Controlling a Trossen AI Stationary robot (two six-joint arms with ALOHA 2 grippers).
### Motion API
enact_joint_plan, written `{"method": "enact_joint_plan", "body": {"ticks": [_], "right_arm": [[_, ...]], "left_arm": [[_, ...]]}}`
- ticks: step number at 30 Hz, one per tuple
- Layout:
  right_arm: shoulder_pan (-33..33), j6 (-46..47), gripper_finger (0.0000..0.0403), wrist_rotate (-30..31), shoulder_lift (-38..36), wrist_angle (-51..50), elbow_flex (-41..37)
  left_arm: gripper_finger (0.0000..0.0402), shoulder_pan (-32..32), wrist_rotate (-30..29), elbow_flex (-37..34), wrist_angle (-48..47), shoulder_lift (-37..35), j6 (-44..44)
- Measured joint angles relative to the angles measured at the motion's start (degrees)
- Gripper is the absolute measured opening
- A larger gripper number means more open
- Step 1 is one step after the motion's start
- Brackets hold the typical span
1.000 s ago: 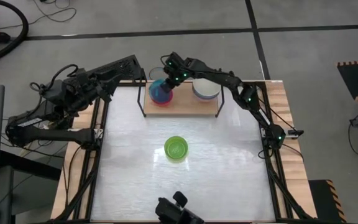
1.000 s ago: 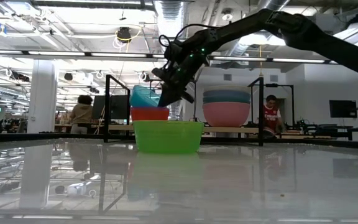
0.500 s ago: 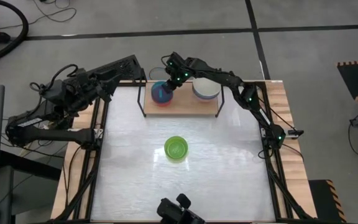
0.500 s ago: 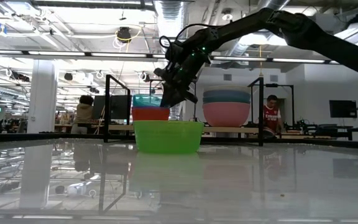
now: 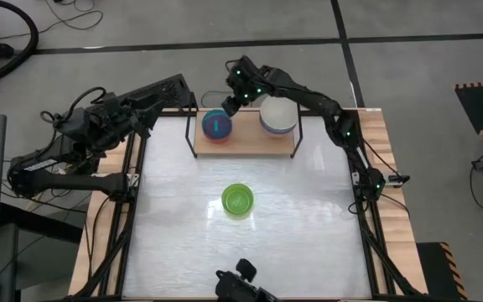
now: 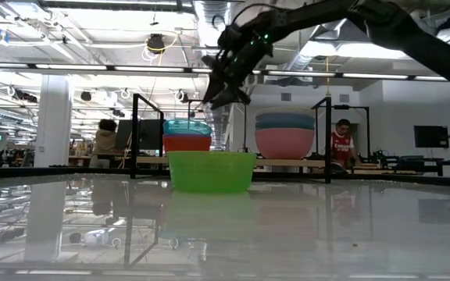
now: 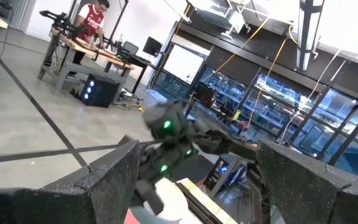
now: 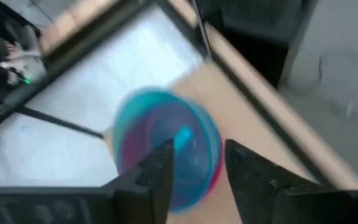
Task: Place and stack bowls onto a shelf
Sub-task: Stack the light blue bowl into the light pink bowl on the shelf
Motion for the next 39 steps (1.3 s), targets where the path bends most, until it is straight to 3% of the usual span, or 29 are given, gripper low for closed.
{"method": "enact_joint_plan", "body": {"ticks": [7, 20, 28, 39], "right_arm": [[-0.4, -2.3, 0.0021, -8.5, 1.9, 5.6, 0.0], [-2.0, 0.9, 0.0021, -9.7, 7.6, 8.3, -0.1], [-2.6, 1.9, 0.0023, -9.8, 7.0, 8.3, -0.1], [0.4, -0.1, 0.002, -8.2, 5.2, 17.8, 0.1]], "left_arm": [[0.0308, 0.0, -0.1, 0.0, 0.0, 0.0, 0.3], [0.0308, 0.0, -1.7, 0.0, 0.0, 0.0, 0.4], [0.0308, 0.0, -2.1, 0.0, 0.0, 0.0, -0.2], [0.0308, 0.0, -2.4, 0.0, -0.4, 0.0, -0.3]]}}
